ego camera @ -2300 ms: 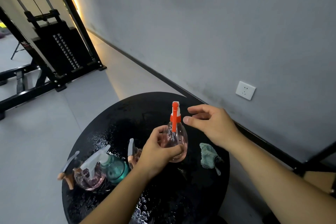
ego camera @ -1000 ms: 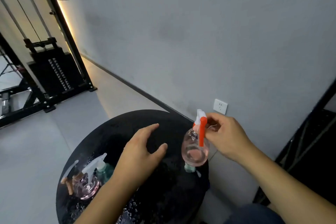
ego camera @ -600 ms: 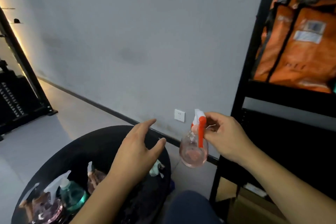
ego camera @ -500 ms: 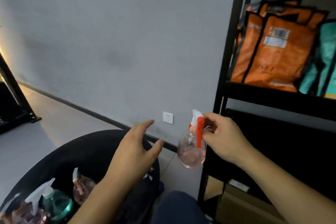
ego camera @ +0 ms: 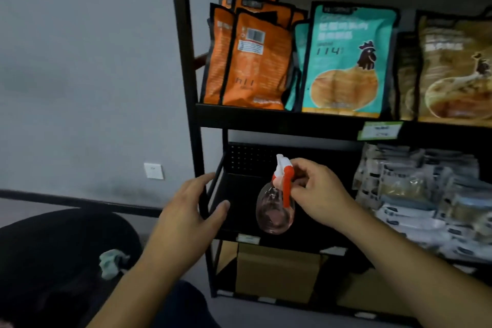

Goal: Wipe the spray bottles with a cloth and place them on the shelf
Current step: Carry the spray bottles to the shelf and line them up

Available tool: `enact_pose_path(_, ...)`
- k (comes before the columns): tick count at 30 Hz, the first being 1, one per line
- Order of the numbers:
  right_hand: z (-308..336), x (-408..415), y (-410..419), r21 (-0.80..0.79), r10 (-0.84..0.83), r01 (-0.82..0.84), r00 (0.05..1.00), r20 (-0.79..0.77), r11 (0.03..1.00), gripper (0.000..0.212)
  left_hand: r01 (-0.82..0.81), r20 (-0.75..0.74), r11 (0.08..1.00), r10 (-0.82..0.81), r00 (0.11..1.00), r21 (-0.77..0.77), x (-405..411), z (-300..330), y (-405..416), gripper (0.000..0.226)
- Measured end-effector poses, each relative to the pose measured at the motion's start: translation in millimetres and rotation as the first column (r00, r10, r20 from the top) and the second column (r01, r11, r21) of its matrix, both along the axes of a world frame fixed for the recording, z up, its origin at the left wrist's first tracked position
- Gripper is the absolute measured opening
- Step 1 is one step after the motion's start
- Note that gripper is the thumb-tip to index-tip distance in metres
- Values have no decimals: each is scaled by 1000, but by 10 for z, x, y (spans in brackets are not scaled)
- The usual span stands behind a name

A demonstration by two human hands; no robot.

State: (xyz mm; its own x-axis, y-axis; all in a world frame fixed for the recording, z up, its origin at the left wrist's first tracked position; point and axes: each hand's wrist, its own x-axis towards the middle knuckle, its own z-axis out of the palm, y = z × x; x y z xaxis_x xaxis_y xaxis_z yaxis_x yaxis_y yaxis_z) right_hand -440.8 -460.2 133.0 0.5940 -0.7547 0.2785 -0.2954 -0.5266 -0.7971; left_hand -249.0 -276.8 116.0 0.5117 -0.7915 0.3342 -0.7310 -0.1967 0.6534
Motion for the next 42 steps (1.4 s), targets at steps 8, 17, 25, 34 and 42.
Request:
enact_pose_path(8, -259, -668, -579, 22, -172, 174, 982, -78, 985, 12, 119, -6, 990, -119, 993, 73, -323, -305, -482, 64)
enact_pose_path(17, -784, -1007, -1261, 108, -327, 341, 936, -128, 934, 17, 217, -7, 966, -218, 976, 141, -544, -653, -1080, 62)
enact_pose_path(25, -1098, -1009, -1596, 92, -335, 360, 919, -207, 929, 14, 238, 9, 954, -244, 970, 184, -614, -807, -1572, 61)
enact_pose_path(34, -1368, -983, -1810, 116, -347, 374, 917, -198, 920, 21, 225, 24, 956, -234, 972, 191, -609, -871, -1802, 61)
enact_pose_path(42, -1366, -1026, -1771, 159, -315, 336, 938, -144, 928, 20, 219, 37, 956, -231, 972, 197, -614, -866, -1805, 64)
